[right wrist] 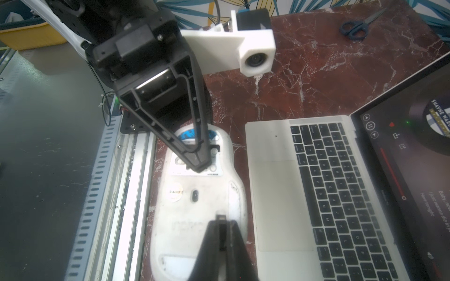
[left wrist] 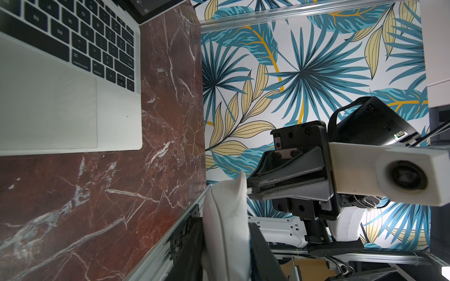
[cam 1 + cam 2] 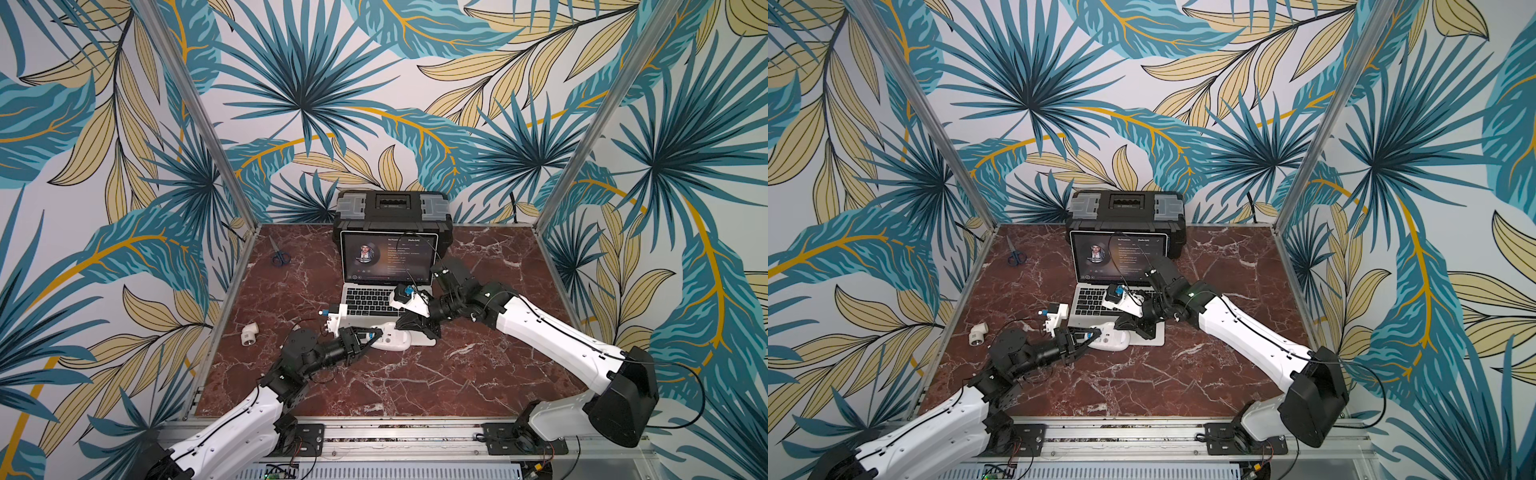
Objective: Remove the wireless mouse receiver from the laptop
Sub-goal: Insert the USB plug into the mouse.
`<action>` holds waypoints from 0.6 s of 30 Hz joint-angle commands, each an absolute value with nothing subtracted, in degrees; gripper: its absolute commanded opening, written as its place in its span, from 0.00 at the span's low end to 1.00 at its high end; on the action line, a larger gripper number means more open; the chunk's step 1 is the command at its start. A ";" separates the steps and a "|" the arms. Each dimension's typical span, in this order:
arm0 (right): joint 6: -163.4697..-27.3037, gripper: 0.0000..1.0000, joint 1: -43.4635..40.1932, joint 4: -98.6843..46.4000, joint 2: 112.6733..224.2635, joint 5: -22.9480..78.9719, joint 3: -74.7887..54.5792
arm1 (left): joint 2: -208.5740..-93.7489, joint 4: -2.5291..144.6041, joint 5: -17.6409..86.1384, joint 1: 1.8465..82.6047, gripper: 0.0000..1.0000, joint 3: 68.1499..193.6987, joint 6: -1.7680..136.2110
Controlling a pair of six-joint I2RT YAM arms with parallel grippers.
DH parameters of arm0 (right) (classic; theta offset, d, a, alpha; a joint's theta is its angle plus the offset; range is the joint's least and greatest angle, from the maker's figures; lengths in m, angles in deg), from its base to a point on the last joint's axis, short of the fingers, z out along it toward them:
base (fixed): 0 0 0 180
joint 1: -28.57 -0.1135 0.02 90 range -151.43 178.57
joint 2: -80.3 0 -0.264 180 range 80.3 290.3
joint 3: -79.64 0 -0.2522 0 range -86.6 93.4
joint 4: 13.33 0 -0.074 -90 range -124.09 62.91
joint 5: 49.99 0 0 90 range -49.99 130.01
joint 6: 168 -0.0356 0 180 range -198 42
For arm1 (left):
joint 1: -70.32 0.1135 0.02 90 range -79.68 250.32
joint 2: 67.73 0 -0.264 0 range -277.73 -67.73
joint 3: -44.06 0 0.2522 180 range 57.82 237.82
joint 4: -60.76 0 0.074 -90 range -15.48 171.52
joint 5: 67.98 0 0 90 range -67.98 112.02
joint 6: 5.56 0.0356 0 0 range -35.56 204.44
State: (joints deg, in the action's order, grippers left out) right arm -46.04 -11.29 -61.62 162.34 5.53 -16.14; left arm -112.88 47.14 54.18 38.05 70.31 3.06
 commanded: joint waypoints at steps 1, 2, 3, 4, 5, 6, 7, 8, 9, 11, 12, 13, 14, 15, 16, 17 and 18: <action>-45.58 0.00 -11.51 -66.91 163.76 7.04 -14.39 | -112.82 41.97 54.77 37.88 0.00 73.98 4.29; -45.41 0.00 -11.51 -67.82 164.28 7.43 -13.87 | -112.99 41.79 54.71 37.82 0.00 73.99 4.27; -45.19 0.00 -11.51 -68.65 164.65 7.73 -13.53 | -113.06 41.50 54.75 37.89 0.00 73.99 4.29; -45.06 0.00 -11.52 -69.32 164.92 8.13 -13.18 | -113.08 41.34 54.72 37.89 0.00 73.99 4.29; -44.97 0.00 -11.53 -70.04 165.11 8.56 -12.93 | -113.00 41.38 54.72 37.84 0.00 73.99 4.31; -44.96 0.00 -11.51 -70.67 165.21 9.02 -12.57 | -113.07 41.45 54.71 37.88 0.00 73.91 4.43; -44.96 0.00 -11.51 -71.14 165.22 9.30 -12.47 | -113.02 41.54 54.70 37.83 0.00 73.86 4.46; -44.96 0.00 -11.51 -71.45 165.14 9.56 -12.41 | -113.13 41.51 54.67 37.81 0.00 73.74 4.49; -44.89 0.00 -11.51 -71.74 165.03 10.04 -12.37 | -113.12 41.50 54.61 37.82 0.00 73.73 4.47; -44.79 0.00 -11.51 -72.49 165.31 10.93 -12.17 | -113.17 41.44 54.54 37.88 0.00 73.81 4.55; -44.69 0.00 -11.58 -73.36 165.65 11.29 -11.75 | -113.27 41.46 54.65 37.89 0.00 73.90 4.71; -44.69 0.00 -11.54 -74.21 165.96 11.74 -11.11 | -113.37 41.47 54.73 37.86 0.00 73.90 4.81; -44.69 0.00 -11.53 -74.90 166.30 12.15 -10.74 | -113.57 41.45 54.81 37.89 0.00 73.90 4.84; -44.63 0.00 -11.51 -75.37 166.39 12.50 -10.56 | -113.54 41.26 54.65 37.83 0.00 73.75 4.78; -44.53 0.00 -11.51 -75.66 166.56 12.80 -10.38 | -113.53 41.14 54.57 37.89 0.00 73.65 4.73; -44.47 0.00 -11.51 -76.25 166.89 13.27 -10.16 | -113.54 41.18 54.70 37.88 0.00 73.55 4.64; -44.59 0.00 -11.51 -76.88 167.25 13.82 -9.77 | -113.51 41.08 54.63 37.88 0.00 73.47 4.64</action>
